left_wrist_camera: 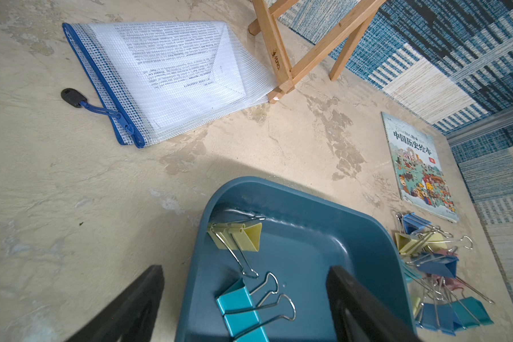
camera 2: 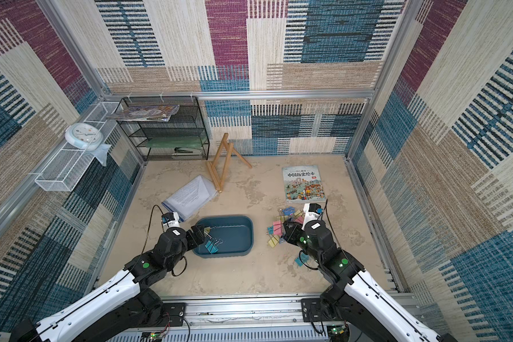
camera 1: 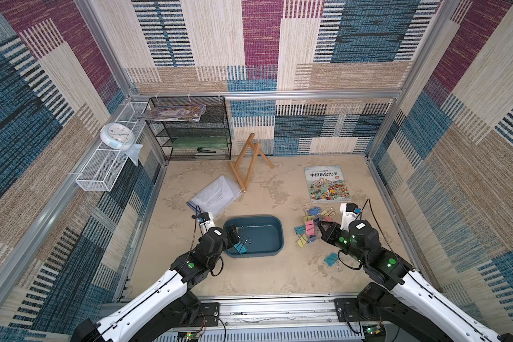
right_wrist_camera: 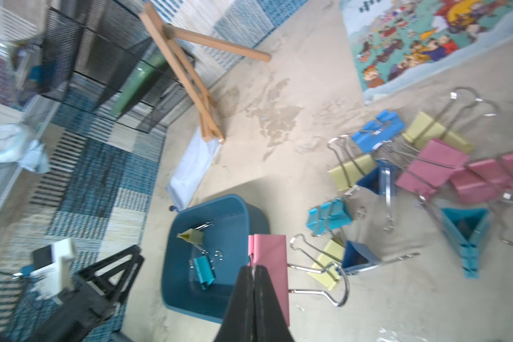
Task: Put the binder clips in the storage box
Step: Pick up the binder clip at the center of the board, then place the binder clip in the storage box.
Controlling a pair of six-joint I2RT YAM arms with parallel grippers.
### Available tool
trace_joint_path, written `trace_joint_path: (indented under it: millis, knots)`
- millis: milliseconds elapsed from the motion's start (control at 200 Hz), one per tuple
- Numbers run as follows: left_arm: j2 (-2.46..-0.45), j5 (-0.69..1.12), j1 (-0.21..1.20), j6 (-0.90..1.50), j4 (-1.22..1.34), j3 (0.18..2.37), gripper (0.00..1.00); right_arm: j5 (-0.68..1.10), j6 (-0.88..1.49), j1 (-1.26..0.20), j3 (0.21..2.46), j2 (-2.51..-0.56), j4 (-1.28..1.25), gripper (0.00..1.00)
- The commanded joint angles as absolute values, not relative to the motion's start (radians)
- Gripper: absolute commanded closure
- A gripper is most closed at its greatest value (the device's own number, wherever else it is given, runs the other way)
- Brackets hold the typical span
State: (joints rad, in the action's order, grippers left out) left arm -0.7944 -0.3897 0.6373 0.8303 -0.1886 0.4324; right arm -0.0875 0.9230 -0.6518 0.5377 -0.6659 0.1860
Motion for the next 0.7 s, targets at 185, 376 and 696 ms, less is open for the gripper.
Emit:
trace_joint_path:
  millis: [185,376,696]
  knots:
    - [-0.788,-0.408,0.638,0.831,-0.188,0.431,0.1,-0.089,0.969,-0.906,0.62,-0.968,-0.16,1.0]
    - [-0.769,-0.423,0.637,0.821,-0.217,0.436,0.1,-0.177,0.943,-1.041,0.784,-1.267,-0.19,1.0]
    - [-0.647,-0.515,0.637,0.806,-0.347,0.462,0.09,-0.239,0.924,-1.123,1.036,-1.659,-0.192,1.0]
